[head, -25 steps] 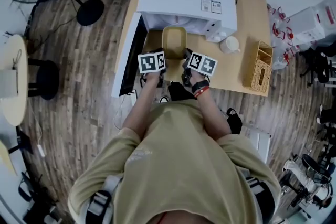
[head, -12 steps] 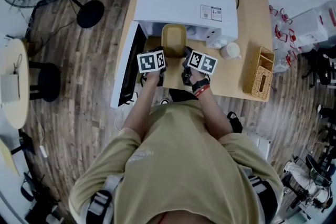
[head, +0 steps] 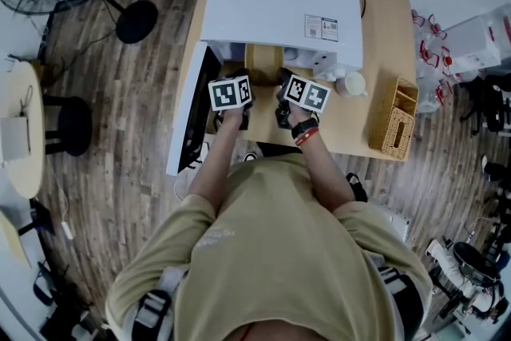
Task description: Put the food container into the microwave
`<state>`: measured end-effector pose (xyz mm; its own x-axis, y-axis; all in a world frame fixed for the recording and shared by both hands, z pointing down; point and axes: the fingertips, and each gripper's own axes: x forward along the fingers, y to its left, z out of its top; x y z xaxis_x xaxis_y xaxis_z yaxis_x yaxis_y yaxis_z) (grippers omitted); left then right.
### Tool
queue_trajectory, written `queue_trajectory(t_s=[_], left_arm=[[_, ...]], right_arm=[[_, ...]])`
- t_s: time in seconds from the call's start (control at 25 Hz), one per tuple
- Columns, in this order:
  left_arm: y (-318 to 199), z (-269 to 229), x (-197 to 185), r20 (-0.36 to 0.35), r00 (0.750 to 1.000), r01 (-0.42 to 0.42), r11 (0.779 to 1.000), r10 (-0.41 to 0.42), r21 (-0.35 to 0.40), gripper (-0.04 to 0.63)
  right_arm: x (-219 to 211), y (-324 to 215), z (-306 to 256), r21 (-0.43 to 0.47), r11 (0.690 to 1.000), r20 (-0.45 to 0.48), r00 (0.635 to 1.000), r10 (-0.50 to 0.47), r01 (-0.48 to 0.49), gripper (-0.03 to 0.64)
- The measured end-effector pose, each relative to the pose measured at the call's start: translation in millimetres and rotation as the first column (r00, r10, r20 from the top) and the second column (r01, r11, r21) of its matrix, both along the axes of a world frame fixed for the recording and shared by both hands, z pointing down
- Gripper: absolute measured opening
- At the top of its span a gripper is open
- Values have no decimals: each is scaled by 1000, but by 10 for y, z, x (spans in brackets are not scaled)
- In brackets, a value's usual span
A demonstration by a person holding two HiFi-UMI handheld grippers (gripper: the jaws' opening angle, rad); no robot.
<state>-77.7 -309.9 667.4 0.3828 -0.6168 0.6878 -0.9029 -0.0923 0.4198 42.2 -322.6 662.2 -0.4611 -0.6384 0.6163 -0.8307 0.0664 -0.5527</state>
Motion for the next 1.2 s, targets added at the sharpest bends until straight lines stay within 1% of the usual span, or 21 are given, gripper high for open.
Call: queue_trajectory(t_s=[0.28,0.6,0.76,0.88,1.04,1.2], left_arm=[[-178,49,-21,-3,1000,17,1000,-17,3,38],[-397,56,-15,1,1000,26,999,-26,35,38],[-529,36,8,2,999,32,996,-33,80,38],[-616,3,19,-2,999,38,991,-38,128,38],[-704,-29,37,-7,999,43,979,-42,200,38],[-762,-22,41,22,999,29,964,-36,265,38]], right_arm=[[-14,-197,28,21,1000,12,1000,14,-14,49],[-9,-411,29,47,999,4,1000,19,-20,50],[17,-540,25,73,997,3,1000,30,-30,50],[32,-626,5,110,993,-3,999,43,-42,51],[48,-710,23,161,986,3,999,53,-53,49],[24,-756,2,211,977,-9,999,47,-44,50]])
